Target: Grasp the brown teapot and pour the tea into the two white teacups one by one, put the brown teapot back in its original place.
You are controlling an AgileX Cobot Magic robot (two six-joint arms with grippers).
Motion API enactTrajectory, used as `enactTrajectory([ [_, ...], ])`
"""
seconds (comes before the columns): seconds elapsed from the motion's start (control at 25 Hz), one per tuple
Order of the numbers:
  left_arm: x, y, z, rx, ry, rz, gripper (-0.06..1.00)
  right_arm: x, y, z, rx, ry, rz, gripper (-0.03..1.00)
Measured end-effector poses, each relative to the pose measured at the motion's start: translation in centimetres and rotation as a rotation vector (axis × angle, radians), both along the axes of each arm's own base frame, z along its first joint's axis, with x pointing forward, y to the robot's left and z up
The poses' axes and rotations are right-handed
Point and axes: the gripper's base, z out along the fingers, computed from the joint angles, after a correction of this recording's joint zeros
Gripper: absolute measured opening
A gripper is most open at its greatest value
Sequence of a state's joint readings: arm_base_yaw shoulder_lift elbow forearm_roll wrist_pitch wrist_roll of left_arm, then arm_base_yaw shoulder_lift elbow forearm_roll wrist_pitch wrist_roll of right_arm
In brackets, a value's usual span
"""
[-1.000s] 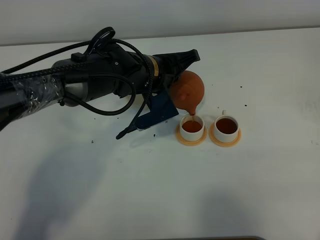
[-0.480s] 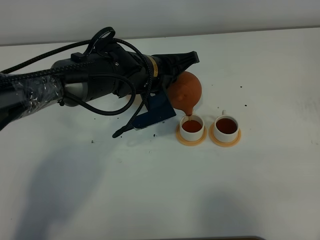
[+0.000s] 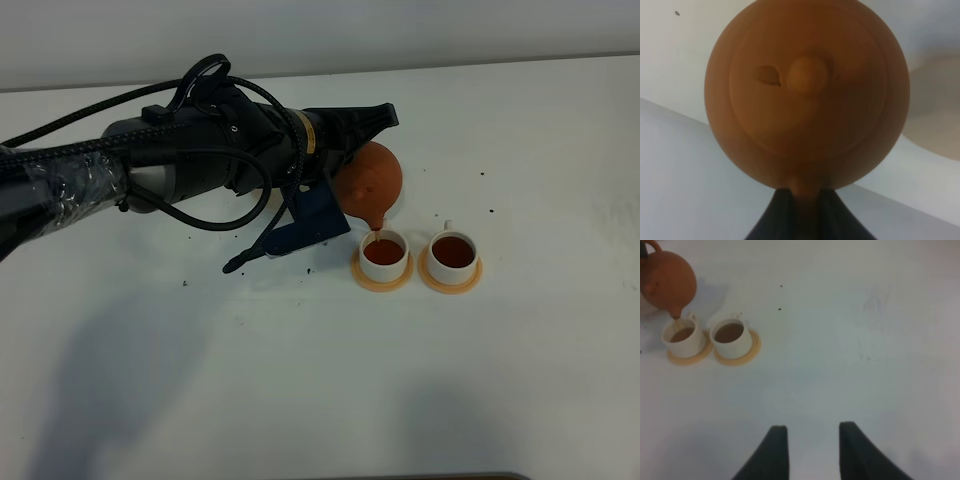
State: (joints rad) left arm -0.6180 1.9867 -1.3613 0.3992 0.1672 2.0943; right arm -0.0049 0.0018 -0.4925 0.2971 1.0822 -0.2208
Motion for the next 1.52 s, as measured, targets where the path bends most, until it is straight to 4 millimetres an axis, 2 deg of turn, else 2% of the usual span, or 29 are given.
enactTrajectory([
  [1.52, -0.31, -0.76, 0.18, 0.020, -0.042, -0.055, 0.12, 0.00, 0.00, 0.00, 0.000, 0.000, 0.000, 0.24],
])
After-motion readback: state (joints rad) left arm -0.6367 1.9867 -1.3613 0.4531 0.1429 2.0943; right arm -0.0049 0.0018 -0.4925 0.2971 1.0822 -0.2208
